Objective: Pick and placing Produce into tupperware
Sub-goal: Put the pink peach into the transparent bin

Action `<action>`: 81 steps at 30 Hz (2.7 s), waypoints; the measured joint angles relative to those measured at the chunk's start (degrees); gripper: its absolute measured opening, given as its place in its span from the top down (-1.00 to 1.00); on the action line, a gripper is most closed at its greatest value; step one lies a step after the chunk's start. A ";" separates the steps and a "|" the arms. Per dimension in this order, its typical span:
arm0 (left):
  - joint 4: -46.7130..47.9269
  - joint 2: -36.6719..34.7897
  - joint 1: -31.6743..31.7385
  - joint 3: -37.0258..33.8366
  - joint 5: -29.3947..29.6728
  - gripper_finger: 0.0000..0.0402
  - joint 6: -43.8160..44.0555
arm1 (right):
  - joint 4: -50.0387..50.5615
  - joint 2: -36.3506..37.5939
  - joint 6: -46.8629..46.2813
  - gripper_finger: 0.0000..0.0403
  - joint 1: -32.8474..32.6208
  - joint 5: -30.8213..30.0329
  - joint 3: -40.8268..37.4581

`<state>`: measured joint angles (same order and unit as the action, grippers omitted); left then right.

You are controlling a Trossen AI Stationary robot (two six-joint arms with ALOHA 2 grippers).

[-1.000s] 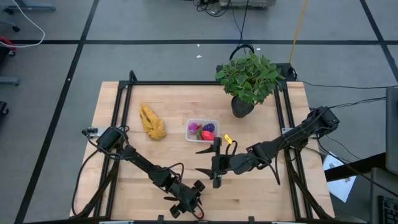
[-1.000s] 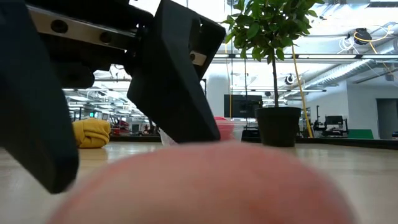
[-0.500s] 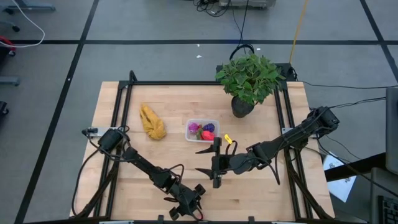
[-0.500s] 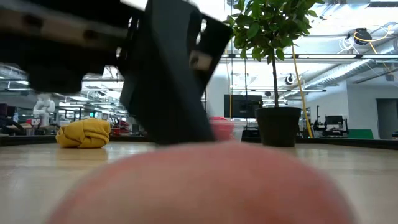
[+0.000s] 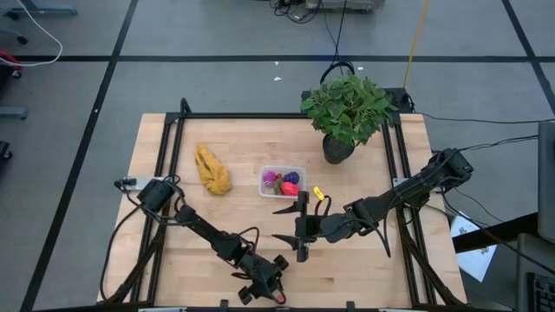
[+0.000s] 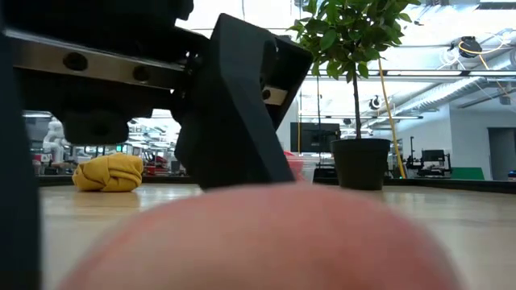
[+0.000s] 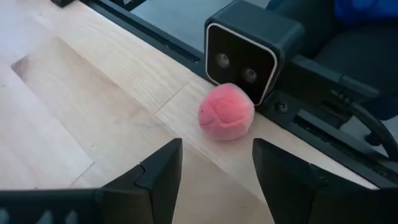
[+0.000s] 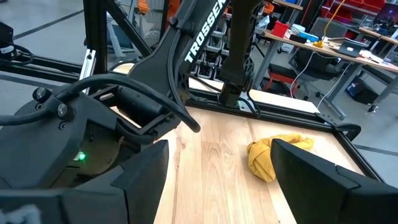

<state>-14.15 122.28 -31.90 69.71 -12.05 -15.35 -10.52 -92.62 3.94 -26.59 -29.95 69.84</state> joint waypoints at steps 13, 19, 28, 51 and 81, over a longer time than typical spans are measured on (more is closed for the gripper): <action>-1.50 0.00 0.00 -0.02 -0.12 -0.01 -0.46 | -0.36 0.00 0.14 -0.36 0.04 0.02 0.00; -2.60 0.36 0.00 -0.02 -1.24 -0.01 -0.40 | -0.48 0.00 0.14 -0.36 0.04 0.02 0.00; -2.71 0.39 0.13 -0.02 -1.60 -0.01 -0.16 | -0.49 0.00 0.14 -0.36 0.04 0.04 0.00; -2.73 0.44 0.12 -0.02 -2.47 0.42 0.04 | -0.44 0.00 0.14 -0.36 0.04 0.04 0.00; -2.91 0.46 0.31 -0.02 -1.56 0.80 -0.09 | -0.42 0.00 0.15 -0.36 0.04 0.04 0.00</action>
<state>-17.06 122.74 -31.59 69.69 -13.61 -15.44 -10.94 -92.62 4.09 -26.55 -29.92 69.84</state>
